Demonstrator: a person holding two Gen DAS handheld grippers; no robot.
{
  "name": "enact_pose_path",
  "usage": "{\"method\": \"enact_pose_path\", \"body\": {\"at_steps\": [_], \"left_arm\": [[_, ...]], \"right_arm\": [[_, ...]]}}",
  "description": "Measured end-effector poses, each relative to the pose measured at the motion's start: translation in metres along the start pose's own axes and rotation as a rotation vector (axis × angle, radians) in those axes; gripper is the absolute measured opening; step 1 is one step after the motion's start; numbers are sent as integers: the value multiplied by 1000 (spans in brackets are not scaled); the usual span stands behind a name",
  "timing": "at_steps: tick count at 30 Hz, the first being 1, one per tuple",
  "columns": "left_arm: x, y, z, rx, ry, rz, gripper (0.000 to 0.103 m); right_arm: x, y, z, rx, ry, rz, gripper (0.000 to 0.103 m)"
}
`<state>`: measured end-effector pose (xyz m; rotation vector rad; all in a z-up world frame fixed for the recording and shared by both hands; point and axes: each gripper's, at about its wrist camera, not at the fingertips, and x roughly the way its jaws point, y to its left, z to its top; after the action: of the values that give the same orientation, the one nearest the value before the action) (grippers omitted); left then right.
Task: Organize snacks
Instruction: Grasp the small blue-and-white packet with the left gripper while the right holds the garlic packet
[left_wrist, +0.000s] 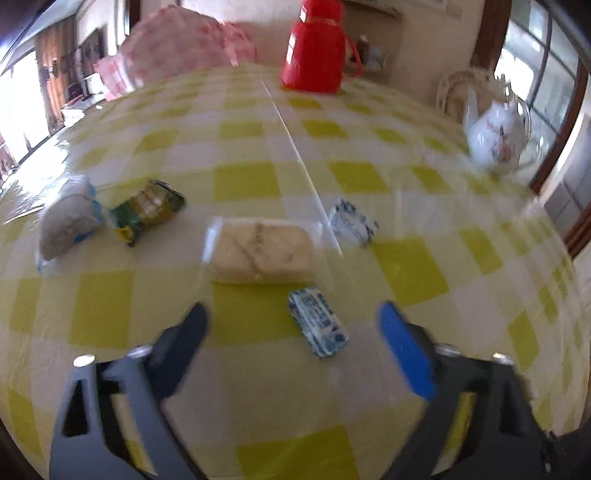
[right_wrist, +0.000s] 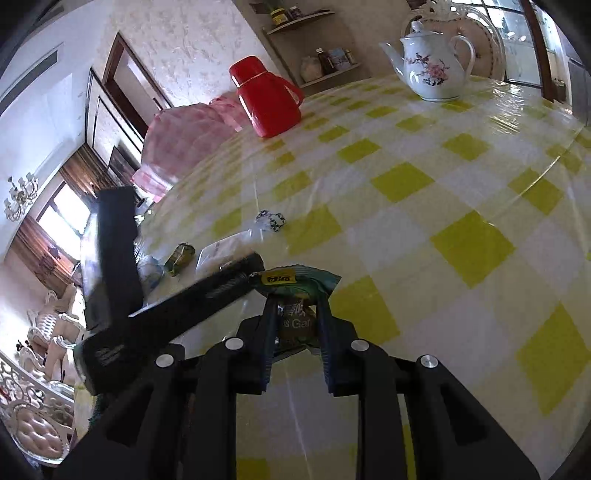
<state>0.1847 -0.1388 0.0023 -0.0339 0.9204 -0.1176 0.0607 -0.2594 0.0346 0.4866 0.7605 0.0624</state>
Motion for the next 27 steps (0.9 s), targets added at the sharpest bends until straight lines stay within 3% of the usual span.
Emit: {"method": "enact_pose_path", "body": {"at_steps": [1,2,3,6,10,14,27], "left_arm": [[-1,-1,-1,18,-10,-4,57],[-2,-2,-1,54,-20,-41,17],[-2,-3,-3,91,-12,-88,15],[-7,9,-5,76,-21,-129,15],[-18,20,-10,115,-48,-129,15],[-28,36,-16,81,-48,-171,15],[-56,45,-42,113,-93,-112,15]], "right_arm": [[-1,-1,0,-1,-6,-10,22],[-1,-2,0,-3,-10,-20,22],[-1,-2,0,-5,-13,-29,22],[2,-7,0,0,-3,-40,22],[5,-10,-1,-4,4,-54,22],[8,-11,-1,-3,15,-48,22],[5,-7,-12,-3,18,-32,22]]}}
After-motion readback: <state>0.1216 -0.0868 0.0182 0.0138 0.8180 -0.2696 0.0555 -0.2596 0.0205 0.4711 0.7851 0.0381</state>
